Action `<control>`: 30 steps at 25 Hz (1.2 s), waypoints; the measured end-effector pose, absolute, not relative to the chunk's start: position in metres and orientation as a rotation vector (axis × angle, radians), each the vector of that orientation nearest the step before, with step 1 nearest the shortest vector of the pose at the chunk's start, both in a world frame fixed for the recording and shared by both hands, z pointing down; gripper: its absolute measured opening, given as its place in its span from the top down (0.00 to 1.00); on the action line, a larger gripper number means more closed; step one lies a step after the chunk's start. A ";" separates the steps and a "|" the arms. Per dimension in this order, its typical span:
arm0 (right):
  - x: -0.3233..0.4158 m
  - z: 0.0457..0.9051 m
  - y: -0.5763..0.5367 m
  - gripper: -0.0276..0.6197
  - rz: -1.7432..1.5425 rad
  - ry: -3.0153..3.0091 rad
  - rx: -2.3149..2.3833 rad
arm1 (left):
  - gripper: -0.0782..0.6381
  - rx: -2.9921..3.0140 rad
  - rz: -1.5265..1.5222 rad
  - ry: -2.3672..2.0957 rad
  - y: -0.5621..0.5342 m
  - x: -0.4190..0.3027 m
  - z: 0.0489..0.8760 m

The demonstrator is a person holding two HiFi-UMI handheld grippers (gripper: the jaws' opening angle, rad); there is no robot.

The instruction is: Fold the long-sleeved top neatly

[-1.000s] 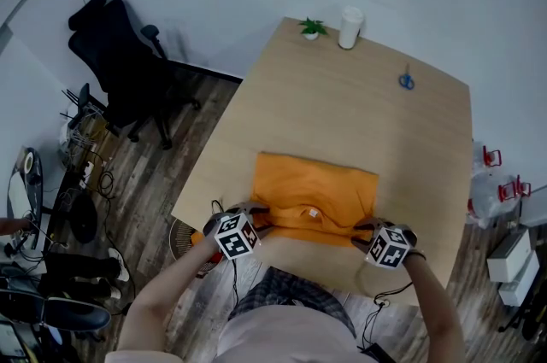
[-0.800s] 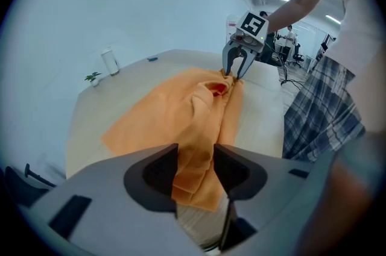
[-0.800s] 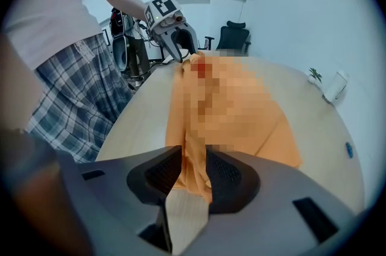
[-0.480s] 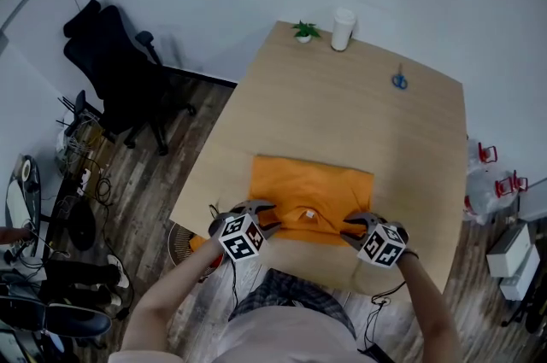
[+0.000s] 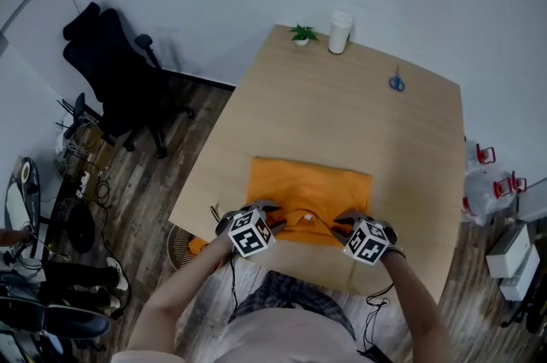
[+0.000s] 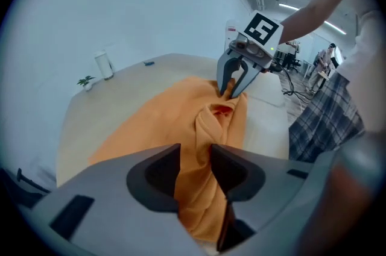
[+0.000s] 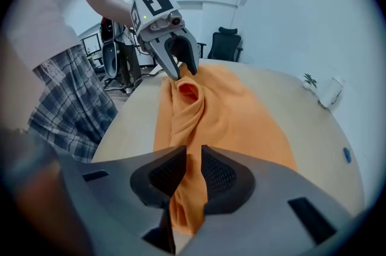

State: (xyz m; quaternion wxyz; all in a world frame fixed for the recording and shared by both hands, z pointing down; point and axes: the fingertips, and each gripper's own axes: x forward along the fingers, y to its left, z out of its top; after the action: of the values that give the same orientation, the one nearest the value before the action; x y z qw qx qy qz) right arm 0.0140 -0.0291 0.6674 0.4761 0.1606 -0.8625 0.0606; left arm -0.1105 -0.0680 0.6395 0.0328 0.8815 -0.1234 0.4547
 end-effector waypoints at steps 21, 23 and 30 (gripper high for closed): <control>0.080 0.684 0.023 0.81 0.423 -2.091 0.613 | 0.66 2.563 1.331 -0.436 -0.019 -0.142 0.659; 0.080 0.682 0.022 0.81 0.436 -2.103 0.632 | 0.66 2.562 1.325 -0.437 -0.018 -0.142 0.658; 0.080 0.648 0.012 0.79 0.454 -2.190 0.703 | 0.64 2.568 1.177 -0.488 -0.018 -0.140 0.633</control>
State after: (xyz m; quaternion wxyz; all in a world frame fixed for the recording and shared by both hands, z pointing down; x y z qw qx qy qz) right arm 0.0798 0.0121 0.6478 0.3882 0.2763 -0.8609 0.1786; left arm -0.1405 -0.0184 0.6334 0.1369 0.8874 -0.1685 0.4068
